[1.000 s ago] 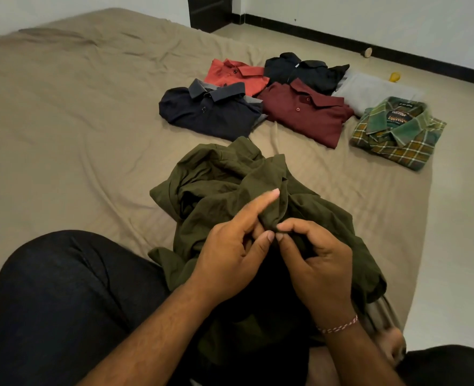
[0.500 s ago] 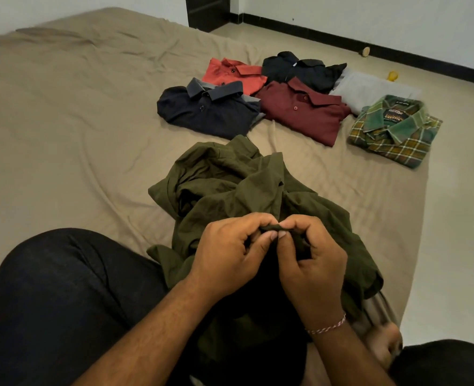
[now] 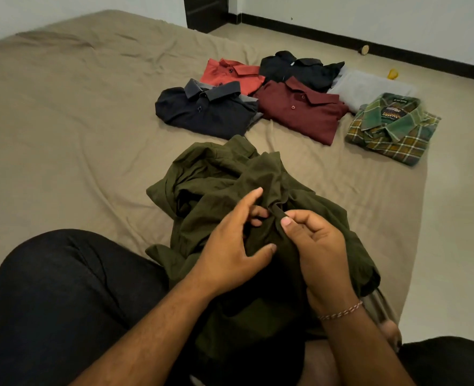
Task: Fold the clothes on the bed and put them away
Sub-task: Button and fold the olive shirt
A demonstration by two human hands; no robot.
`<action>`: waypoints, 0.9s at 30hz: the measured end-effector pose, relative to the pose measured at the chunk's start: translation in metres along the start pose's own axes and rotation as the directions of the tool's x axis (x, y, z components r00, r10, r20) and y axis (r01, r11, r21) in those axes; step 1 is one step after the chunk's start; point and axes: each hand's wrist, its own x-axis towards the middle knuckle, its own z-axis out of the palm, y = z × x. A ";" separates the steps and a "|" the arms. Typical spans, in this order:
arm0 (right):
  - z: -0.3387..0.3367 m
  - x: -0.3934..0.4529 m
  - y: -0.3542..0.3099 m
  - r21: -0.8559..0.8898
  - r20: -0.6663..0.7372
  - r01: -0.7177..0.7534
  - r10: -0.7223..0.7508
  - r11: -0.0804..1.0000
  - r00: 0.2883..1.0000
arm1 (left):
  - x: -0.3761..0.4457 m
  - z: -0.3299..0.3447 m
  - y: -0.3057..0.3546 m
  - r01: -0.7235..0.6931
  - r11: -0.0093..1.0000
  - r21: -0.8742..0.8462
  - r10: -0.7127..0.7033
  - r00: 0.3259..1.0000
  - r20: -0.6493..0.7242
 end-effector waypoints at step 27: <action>-0.034 0.008 -0.015 -0.054 0.399 0.087 -0.058 0.995 0.915 | -0.004 -0.092 -0.002 0.260 0.529 -0.808 -0.093 0.964 0.250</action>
